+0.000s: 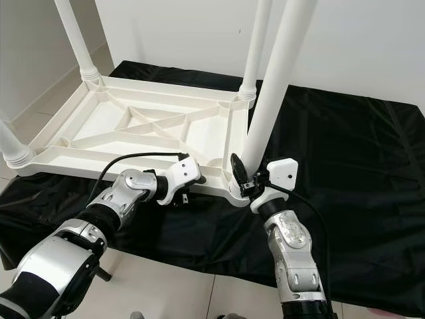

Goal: Building children table

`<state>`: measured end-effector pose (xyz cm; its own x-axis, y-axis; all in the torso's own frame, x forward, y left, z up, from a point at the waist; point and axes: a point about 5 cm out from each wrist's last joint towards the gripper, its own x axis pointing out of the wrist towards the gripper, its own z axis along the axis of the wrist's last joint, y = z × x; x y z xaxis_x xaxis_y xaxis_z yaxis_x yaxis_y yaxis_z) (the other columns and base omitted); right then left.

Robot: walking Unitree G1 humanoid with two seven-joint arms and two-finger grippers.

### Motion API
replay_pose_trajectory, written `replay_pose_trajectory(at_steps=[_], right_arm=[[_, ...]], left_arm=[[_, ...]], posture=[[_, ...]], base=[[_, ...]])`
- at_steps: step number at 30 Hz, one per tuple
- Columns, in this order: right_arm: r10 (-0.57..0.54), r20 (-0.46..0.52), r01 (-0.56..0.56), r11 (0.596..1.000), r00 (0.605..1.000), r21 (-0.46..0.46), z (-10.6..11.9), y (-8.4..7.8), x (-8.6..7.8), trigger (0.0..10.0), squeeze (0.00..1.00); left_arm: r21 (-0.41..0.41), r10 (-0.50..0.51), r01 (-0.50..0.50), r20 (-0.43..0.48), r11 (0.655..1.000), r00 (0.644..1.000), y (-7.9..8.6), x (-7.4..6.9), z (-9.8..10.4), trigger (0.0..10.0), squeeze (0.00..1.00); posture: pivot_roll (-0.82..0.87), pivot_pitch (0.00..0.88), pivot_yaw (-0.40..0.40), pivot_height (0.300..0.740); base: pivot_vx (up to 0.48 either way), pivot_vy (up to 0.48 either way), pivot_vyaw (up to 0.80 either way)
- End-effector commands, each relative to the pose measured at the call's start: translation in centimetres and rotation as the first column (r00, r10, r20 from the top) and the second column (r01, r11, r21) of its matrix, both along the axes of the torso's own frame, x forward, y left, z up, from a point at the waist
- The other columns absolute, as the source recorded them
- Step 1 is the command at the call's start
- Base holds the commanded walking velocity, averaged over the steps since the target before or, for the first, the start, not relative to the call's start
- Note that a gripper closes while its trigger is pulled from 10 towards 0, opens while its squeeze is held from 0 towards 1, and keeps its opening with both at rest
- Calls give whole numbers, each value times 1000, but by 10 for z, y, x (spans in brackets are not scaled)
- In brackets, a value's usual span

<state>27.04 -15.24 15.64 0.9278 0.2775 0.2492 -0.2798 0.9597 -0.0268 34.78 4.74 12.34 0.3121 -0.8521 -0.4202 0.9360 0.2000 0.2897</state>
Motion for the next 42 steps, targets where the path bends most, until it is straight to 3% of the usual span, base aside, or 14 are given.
replay_pose_trajectory(at_steps=[1,14,35,36,37,38,39,42], right_arm=[[-24,-155,24,1000,988,1,-31,-3,-3,10000,0],[-129,-149,135,990,980,30,-34,-1,-7,10000,0],[-140,-138,145,989,980,23,-33,4,-7,10000,0],[-141,-138,145,989,980,22,-33,4,-7,10000,0],[-142,-139,147,989,980,23,-33,4,-7,10000,0],[-142,-139,147,989,980,23,-33,4,-7,10000,0],[-143,-139,147,989,980,22,-33,4,-7,10000,0],[-142,-140,146,989,980,21,-33,4,-7,10000,0]], left_arm=[[43,-17,20,-53,999,998,2,-5,-12,10000,0],[45,-2,4,-39,999,999,5,-1,-8,10000,0],[41,9,-8,-37,999,999,8,3,-2,10000,0],[39,8,-7,-39,999,999,8,3,-2,5216,0],[32,6,-5,-44,999,999,8,3,-1,3294,0],[32,6,-5,-44,999,999,8,3,-1,3294,0],[24,-1,2,-49,1000,999,8,3,0,0,0],[21,-7,8,-55,1000,998,8,3,1,0,0]], posture=[[-83,72,9,740],[-83,61,11,740],[-80,67,9,740],[-81,68,9,740],[-81,68,9,740],[-81,68,9,740],[-81,69,11,740],[-81,71,12,740]], base=[[0,0,0],[0,0,0],[0,0,0],[0,0,0],[0,0,0],[0,0,0],[0,0,0],[0,0,0]])
